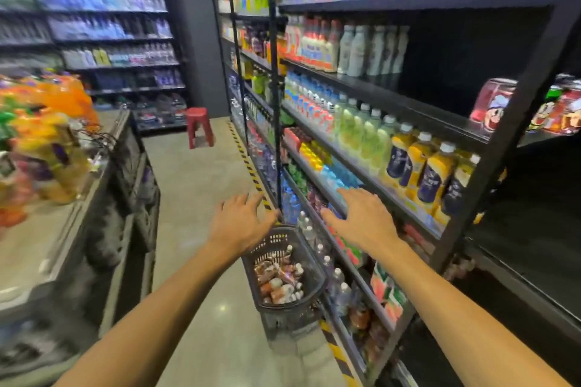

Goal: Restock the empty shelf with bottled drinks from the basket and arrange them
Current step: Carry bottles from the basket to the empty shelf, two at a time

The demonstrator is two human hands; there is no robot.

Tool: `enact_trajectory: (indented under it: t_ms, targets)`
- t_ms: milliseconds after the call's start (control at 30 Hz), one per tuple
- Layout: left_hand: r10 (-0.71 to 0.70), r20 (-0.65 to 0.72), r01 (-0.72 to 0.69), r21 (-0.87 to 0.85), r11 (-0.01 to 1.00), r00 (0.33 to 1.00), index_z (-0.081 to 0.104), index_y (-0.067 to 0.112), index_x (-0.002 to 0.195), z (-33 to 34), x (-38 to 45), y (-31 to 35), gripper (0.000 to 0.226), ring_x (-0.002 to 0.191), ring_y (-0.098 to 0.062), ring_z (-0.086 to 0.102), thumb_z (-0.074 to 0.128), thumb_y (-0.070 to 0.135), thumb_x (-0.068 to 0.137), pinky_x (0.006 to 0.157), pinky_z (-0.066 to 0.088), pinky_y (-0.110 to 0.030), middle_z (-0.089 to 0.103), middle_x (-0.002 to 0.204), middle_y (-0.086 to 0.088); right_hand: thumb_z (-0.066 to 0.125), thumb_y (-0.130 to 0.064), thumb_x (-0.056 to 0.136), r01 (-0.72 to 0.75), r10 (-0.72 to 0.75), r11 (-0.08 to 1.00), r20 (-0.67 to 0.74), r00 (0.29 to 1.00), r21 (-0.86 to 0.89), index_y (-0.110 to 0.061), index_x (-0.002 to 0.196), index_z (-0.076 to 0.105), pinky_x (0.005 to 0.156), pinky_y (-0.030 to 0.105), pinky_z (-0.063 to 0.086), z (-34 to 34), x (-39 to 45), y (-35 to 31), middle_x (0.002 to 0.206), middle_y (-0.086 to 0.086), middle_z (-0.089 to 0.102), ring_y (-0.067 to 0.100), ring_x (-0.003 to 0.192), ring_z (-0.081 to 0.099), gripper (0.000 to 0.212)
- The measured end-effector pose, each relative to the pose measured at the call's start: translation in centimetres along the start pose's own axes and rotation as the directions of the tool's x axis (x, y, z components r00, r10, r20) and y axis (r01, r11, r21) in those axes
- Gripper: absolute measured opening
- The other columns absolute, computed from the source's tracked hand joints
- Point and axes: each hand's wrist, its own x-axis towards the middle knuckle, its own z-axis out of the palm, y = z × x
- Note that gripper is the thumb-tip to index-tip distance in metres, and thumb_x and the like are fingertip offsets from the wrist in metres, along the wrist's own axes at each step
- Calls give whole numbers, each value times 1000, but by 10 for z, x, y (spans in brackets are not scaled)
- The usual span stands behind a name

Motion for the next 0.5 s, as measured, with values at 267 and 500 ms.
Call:
enact_trajectory:
  t_ms: [267, 500]
  targets:
    - [-161, 14, 161, 12, 987, 987, 33, 27, 155, 35, 82, -37, 74, 149, -25, 30, 28, 71, 96, 121, 23, -50, 35, 161, -6, 47, -68, 94, 116, -118, 993, 53, 992, 35, -18, 148, 50, 115, 44, 36, 49, 115, -2, 142, 4, 59, 28, 136, 49, 73]
    - [-195, 56, 191, 81, 978, 979, 33, 27, 154, 79, 124, -52, 72, 148, -24, 31, 24, 70, 96, 118, 22, -47, 36, 160, -4, 41, -69, 98, 149, -150, 989, 170, 974, 16, -20, 158, 35, 125, 47, 21, 99, 174, 4, 162, 8, 38, 28, 152, 29, 78]
